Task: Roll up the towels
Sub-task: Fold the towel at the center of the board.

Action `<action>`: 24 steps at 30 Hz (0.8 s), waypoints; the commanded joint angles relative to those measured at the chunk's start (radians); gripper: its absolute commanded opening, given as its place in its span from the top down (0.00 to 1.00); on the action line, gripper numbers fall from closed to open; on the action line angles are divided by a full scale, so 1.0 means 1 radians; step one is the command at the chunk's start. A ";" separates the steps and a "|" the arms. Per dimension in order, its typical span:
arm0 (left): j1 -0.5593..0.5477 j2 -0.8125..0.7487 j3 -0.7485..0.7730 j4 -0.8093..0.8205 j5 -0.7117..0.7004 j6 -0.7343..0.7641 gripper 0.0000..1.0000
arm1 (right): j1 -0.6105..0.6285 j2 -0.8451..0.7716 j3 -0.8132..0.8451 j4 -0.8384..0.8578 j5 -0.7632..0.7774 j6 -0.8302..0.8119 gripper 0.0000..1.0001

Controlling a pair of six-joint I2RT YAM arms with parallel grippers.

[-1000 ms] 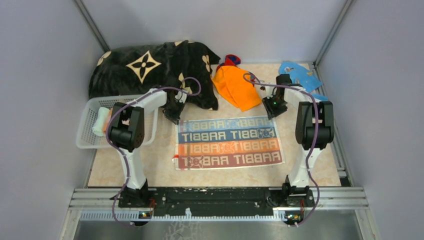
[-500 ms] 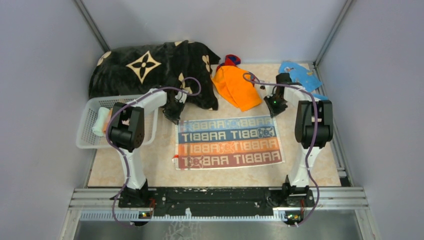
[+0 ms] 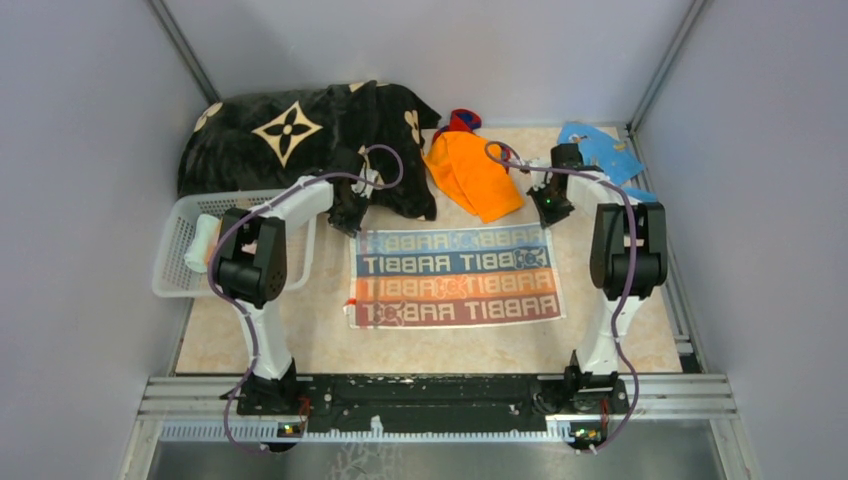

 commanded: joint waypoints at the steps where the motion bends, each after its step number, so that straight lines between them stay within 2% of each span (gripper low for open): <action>1: 0.002 -0.034 0.104 0.046 -0.062 0.036 1.00 | 0.008 -0.117 0.006 0.105 0.049 0.007 1.00; 7: 0.010 -0.097 0.108 0.064 -0.095 0.046 1.00 | 0.008 -0.204 -0.009 0.143 0.087 0.011 1.00; 13: 0.015 -0.154 0.058 0.134 -0.145 0.079 1.00 | 0.008 -0.284 -0.106 0.266 0.109 0.064 1.00; 19: 0.016 -0.188 0.021 0.141 -0.114 0.053 1.00 | 0.010 -0.369 -0.156 0.276 0.112 0.133 1.00; 24: 0.015 -0.197 -0.028 0.077 -0.106 -0.019 1.00 | 0.049 -0.476 -0.297 0.345 0.131 0.207 1.00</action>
